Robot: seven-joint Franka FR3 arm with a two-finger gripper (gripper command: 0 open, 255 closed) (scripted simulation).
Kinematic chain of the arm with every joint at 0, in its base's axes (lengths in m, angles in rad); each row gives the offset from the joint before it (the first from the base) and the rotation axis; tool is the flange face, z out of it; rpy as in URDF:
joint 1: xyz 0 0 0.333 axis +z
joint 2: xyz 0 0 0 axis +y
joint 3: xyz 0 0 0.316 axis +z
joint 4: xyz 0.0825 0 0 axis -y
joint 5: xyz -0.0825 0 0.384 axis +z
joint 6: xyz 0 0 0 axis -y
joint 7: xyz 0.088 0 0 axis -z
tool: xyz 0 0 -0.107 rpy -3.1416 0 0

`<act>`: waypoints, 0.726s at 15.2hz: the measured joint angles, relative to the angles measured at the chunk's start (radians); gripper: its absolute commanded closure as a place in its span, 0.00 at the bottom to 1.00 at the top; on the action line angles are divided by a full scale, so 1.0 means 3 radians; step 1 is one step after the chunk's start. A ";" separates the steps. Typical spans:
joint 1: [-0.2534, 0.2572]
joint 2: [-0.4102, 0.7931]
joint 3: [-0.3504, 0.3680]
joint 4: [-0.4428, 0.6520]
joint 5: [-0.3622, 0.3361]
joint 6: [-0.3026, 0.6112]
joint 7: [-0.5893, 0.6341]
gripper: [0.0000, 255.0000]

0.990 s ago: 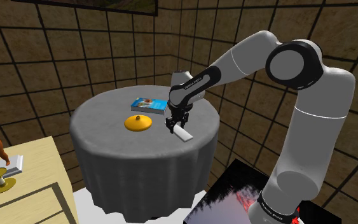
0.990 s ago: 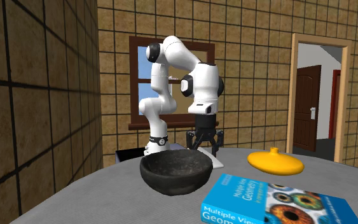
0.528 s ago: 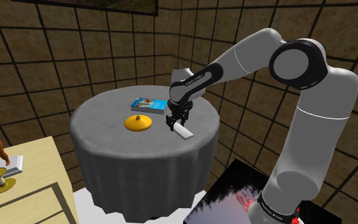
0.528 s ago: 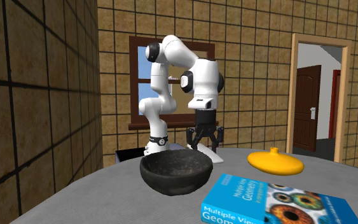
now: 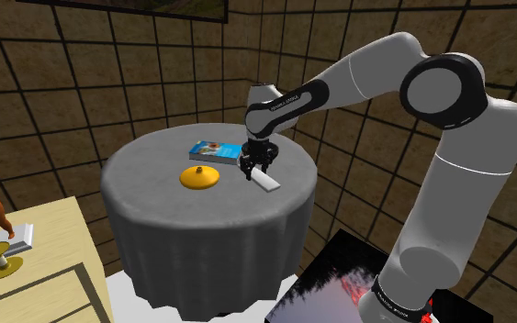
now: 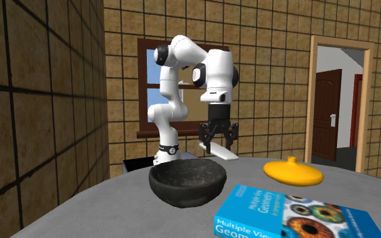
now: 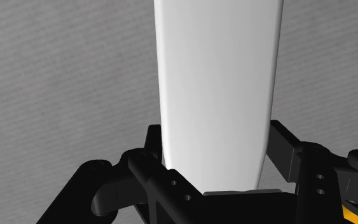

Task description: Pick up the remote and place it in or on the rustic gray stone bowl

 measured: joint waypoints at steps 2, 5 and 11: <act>-0.0003 -0.0054 -0.0003 0.0025 -0.0004 -0.0078 -0.0004 1.00; 0.0003 -0.0100 0.0002 0.0114 -0.0008 -0.0214 0.0009 1.00; 0.0001 -0.0191 -0.0001 0.0282 -0.0015 -0.0473 0.0005 1.00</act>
